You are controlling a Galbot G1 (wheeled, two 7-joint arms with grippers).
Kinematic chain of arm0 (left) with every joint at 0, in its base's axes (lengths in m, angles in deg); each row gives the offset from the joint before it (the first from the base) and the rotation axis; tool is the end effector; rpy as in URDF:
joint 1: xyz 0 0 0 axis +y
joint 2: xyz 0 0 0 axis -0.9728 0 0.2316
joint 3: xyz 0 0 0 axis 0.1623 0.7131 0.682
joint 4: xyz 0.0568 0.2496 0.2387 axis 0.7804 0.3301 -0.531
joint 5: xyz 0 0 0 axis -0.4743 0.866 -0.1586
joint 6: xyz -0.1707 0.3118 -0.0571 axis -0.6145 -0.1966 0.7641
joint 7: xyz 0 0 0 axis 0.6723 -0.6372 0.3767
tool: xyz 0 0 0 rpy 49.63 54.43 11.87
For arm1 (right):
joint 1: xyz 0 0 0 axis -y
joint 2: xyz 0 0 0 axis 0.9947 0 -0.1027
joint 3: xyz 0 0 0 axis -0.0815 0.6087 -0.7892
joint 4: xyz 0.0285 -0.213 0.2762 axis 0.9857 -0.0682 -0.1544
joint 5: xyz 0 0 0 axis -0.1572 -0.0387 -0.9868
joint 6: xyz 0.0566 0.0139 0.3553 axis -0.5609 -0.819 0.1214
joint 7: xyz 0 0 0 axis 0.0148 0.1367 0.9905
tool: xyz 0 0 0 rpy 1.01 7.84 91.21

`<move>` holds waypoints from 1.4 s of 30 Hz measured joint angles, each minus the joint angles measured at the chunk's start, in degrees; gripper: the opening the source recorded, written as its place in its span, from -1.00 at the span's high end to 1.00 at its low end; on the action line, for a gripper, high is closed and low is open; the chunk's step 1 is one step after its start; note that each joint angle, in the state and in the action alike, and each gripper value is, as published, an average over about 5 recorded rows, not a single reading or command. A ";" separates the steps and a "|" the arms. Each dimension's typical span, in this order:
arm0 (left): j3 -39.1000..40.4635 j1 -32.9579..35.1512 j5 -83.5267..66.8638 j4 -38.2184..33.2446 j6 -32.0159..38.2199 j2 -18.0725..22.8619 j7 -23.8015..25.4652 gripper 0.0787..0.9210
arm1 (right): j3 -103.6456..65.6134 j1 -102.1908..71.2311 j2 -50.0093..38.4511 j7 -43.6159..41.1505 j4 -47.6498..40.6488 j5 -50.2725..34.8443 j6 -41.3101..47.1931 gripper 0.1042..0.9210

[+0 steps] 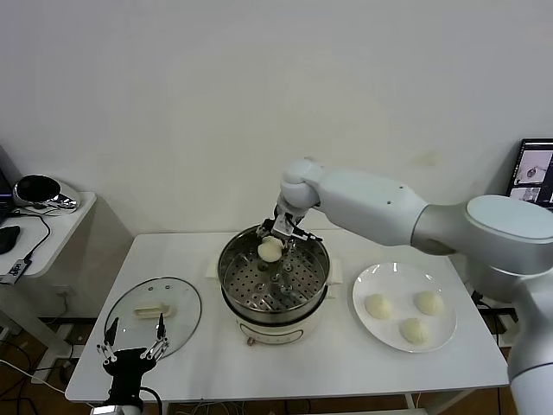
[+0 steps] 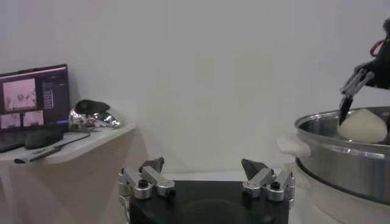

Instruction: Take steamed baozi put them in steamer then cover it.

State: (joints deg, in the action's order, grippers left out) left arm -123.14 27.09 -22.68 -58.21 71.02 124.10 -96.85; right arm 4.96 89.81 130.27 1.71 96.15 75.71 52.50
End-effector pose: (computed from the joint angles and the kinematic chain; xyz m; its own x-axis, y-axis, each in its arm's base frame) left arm 0.1333 0.0545 -0.3093 -0.9801 -0.1890 0.0605 -0.1797 0.9746 0.1336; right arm 0.5908 0.1720 -0.1148 -0.2270 -0.2492 0.9415 -0.1877 -0.9374 -0.2934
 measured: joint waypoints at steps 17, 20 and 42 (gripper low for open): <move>-0.44 -0.50 -1.12 -0.59 -0.08 -0.88 0.02 -0.77 | 0.30 4.86 -5.78 -1.45 7.01 -5.98 4.82 -0.76; -0.52 -0.69 -1.45 -0.78 -0.26 -1.20 0.11 -0.77 | 0.75 7.27 -9.95 -3.18 11.34 -10.55 10.69 -0.76; -0.53 -2.62 -3.01 -0.06 -1.31 -3.18 0.53 -0.77 | 5.88 10.02 -43.97 -3.17 34.53 -21.22 40.53 -0.76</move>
State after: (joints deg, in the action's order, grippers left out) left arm -123.66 24.48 -25.68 -58.27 69.71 120.92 -96.32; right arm 10.84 99.84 86.30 -1.46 130.68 54.49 93.03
